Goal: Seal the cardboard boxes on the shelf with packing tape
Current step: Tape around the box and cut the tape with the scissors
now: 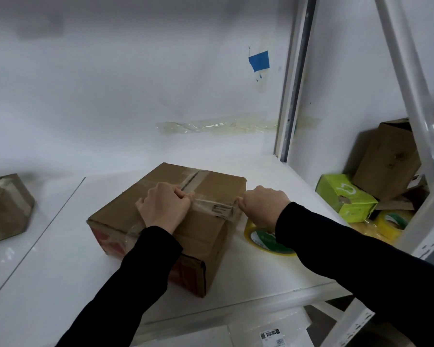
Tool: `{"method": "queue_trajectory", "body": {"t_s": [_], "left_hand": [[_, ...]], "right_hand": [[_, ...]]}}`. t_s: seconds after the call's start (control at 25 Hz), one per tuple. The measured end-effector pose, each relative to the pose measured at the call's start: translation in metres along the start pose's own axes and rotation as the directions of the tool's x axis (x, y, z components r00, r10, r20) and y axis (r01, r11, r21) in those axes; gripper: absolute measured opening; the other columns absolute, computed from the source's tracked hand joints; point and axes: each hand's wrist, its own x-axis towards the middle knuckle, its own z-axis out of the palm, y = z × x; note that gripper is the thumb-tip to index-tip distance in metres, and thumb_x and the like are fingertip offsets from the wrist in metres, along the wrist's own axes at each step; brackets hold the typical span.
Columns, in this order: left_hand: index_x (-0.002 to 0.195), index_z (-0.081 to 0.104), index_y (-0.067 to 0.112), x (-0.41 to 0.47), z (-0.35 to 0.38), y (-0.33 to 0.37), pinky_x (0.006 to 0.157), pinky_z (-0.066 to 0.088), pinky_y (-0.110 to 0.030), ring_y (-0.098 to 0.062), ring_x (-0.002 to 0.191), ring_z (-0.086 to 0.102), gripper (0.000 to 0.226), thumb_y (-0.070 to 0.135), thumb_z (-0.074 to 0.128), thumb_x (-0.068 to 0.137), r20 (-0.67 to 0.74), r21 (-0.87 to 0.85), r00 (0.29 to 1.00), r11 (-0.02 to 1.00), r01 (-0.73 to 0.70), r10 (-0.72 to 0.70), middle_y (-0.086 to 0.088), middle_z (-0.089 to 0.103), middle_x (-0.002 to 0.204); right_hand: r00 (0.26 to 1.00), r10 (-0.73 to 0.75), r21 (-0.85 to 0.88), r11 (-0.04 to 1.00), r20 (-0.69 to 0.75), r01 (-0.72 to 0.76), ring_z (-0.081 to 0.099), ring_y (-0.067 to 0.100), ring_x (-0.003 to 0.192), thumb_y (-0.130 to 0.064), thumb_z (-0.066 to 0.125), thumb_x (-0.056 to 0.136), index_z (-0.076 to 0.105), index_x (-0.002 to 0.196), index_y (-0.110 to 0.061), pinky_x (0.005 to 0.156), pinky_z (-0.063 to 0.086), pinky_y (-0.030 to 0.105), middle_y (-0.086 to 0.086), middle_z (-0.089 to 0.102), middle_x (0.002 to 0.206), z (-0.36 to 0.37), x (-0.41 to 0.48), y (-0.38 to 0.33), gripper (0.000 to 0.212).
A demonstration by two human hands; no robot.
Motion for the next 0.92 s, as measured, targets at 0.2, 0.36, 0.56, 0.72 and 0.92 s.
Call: {"method": "queue_trajectory", "body": {"t_s": [0.2,0.36,0.56,0.72,0.92], "left_hand": [[0.116,0.041,0.015,0.0,0.003,-0.002,0.11,0.015,-0.061,-0.025,0.128,0.041,0.057,0.052,0.062,0.079,0.088,0.154,0.996,0.988,0.001,-0.015,-0.004,0.043,0.132],[0.139,0.017,0.028,-0.003,0.006,-0.004,0.108,-0.006,-0.067,-0.024,0.144,0.012,0.05,0.045,0.033,0.095,0.213,0.232,0.977,0.972,-0.044,-0.007,-0.004,0.019,0.154],[0.149,0.003,0.034,-0.001,0.012,-0.005,0.109,-0.013,-0.063,-0.023,0.146,-0.01,0.052,0.041,0.01,0.098,0.326,0.403,0.945,0.909,-0.107,-0.034,0.003,-0.007,0.159],[0.15,0.001,0.034,-0.001,0.011,-0.007,0.112,-0.011,-0.059,-0.023,0.145,-0.012,0.053,0.044,0.008,0.098,0.352,0.393,0.935,0.913,-0.112,-0.037,0.005,-0.011,0.158],[0.149,-0.003,0.033,-0.001,0.01,-0.01,0.113,-0.011,-0.058,-0.023,0.145,-0.013,0.053,0.043,0.007,0.099,0.378,0.403,0.924,0.908,-0.117,-0.048,0.006,-0.013,0.158]], "right_hand": [[0.999,0.039,0.0,0.999,0.023,-0.039,0.059,0.032,0.103,-0.009,0.037,0.096,0.054,0.118,-0.009,0.071,0.038,0.034,0.013,0.057,0.113,0.01,-0.005,-0.008,0.027],[0.995,0.097,0.006,0.995,-0.024,-0.097,0.056,0.032,0.114,-0.004,0.033,0.095,0.053,0.122,-0.007,0.082,0.044,0.034,0.012,0.054,0.125,0.012,-0.009,-0.028,0.034],[0.989,0.145,0.001,0.989,-0.002,-0.145,0.055,0.031,0.116,-0.001,0.03,0.095,0.054,0.123,-0.004,0.09,0.051,0.045,0.01,0.054,0.127,0.019,-0.002,-0.043,0.037],[0.991,0.128,0.005,0.992,-0.039,-0.128,0.057,0.031,0.113,-0.001,0.03,0.094,0.058,0.119,-0.006,0.08,0.048,0.037,0.01,0.058,0.123,0.019,-0.007,-0.043,0.038],[0.987,0.143,0.43,0.888,0.079,-0.163,0.06,0.03,0.104,-0.047,0.026,0.099,0.062,0.101,-0.011,0.085,0.043,0.034,0.015,0.063,0.114,0.005,-0.026,0.007,0.052]]}}
